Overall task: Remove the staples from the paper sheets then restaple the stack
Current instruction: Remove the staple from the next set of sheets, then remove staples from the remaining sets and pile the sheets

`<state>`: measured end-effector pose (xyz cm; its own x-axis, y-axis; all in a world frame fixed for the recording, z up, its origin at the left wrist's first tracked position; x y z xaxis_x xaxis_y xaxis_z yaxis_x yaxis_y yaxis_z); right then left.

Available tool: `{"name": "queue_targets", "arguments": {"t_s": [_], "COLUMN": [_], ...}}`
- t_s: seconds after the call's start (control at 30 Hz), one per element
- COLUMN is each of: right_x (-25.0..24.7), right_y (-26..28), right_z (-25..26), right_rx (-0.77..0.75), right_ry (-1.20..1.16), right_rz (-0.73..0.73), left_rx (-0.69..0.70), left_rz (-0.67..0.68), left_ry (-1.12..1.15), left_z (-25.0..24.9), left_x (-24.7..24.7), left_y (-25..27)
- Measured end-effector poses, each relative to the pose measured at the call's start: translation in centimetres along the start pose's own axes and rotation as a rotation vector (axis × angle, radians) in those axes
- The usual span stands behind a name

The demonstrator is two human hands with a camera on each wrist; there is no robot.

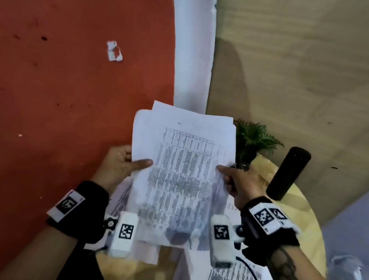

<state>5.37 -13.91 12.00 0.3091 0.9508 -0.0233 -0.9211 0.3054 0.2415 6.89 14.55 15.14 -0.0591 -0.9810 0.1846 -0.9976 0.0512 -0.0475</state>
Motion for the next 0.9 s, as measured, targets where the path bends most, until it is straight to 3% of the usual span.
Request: {"name": "queue_targets", "arguments": {"t_s": [0.1,0.23,0.43,0.53,0.63,0.7,0.77,0.83,0.9], "right_x": [0.7,-2.6,-6.6,-7.8,-9.2,-9.1,-8.9,-9.0,-9.1], "right_y": [-0.7,-1.5,-0.5,0.1,0.1,0.0,0.1,0.2,0.7], "right_z": [-2.6,-8.6,-21.1,-25.8,-27.9,-28.2,-27.6,-27.4,-27.1], "right_rx": [0.073,0.153,0.335,0.444,0.468,0.430,0.407,0.400,0.417], "right_ry": [0.015,0.144,0.739,0.832,0.913,0.991,1.044,1.077,1.088], "right_rz": [-0.023,-0.122,0.077,0.215,0.191,0.194,0.182,0.182,0.179], "left_rx": [-0.045,-0.159,-0.377,-0.454,-0.563,-0.524,-0.327,-0.167,-0.189], "left_rz": [-0.132,-0.217,-0.191,-0.206,-0.223,-0.248,-0.205,-0.005,0.224], "left_ry": [-0.073,-0.273,-0.571,-0.653,-0.817,-0.988,-1.135,-1.119,-1.013], "left_z": [2.1,6.8,15.8,19.8,22.5,21.8,19.9,19.8,22.2], "left_x": [-4.5,-10.7,-14.5,-15.9,-16.9,-15.3,-10.2,-2.3,5.5], "left_y": [-2.0,-5.2,-8.4,-9.1,-9.6,-9.7,-10.0,-9.5,-7.6]}}
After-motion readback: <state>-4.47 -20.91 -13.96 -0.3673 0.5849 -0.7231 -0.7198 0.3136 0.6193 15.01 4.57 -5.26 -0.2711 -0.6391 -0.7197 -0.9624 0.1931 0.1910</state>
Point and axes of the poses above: each hand's wrist, its own y-axis away from the middle knuckle, its own x-axis out of the palm, z = x × y, the point moved 9 cm from there along -y, towards the middle knuckle, and after that the axes turned 10 degrees about y, right-handed, at the moved point
